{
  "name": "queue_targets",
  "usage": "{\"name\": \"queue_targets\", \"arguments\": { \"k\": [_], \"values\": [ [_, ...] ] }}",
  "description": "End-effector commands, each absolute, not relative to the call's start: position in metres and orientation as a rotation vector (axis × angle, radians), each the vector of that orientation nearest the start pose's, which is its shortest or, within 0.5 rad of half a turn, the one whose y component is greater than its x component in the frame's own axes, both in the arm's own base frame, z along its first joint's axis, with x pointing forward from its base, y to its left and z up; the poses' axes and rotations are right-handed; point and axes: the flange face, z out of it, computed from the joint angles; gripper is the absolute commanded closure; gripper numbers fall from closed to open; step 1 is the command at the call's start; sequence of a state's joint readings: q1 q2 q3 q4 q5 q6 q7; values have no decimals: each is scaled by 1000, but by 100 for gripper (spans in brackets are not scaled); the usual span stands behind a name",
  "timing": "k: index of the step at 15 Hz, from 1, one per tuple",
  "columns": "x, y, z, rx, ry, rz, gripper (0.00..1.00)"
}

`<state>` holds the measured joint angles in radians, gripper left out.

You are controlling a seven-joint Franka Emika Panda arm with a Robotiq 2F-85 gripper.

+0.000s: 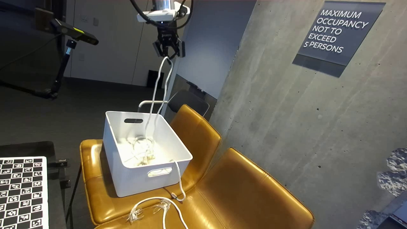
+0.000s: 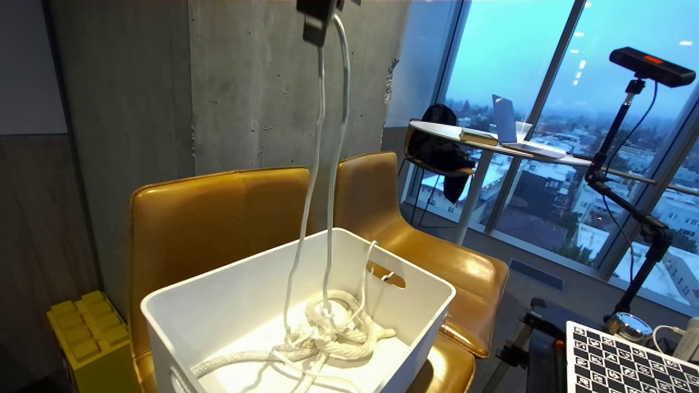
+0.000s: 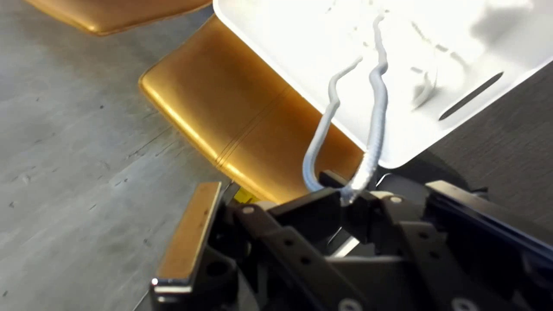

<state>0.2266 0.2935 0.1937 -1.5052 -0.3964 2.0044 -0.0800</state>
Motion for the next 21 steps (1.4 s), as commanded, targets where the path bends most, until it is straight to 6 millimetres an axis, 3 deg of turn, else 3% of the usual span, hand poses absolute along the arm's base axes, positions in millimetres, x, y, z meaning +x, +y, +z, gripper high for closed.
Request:
{"name": "queue_targets", "arguments": {
  "k": [1, 4, 7, 8, 9, 10, 13, 16, 21],
  "values": [
    [602, 211, 461, -3191, -937, -316, 100],
    [589, 181, 400, -3153, -911, -301, 100],
    [580, 153, 352, -3141, -943, -362, 100],
    [574, 146, 340, -3138, -954, -373, 96],
    [566, 140, 328, -3128, -970, -378, 73],
    [559, 136, 320, -3120, -979, -387, 71],
    [541, 122, 310, -3091, -1023, -430, 55],
    [544, 93, 316, -3077, -1090, -459, 32],
    [579, 8, 322, -3090, -1153, -450, 0]
  ]
}}
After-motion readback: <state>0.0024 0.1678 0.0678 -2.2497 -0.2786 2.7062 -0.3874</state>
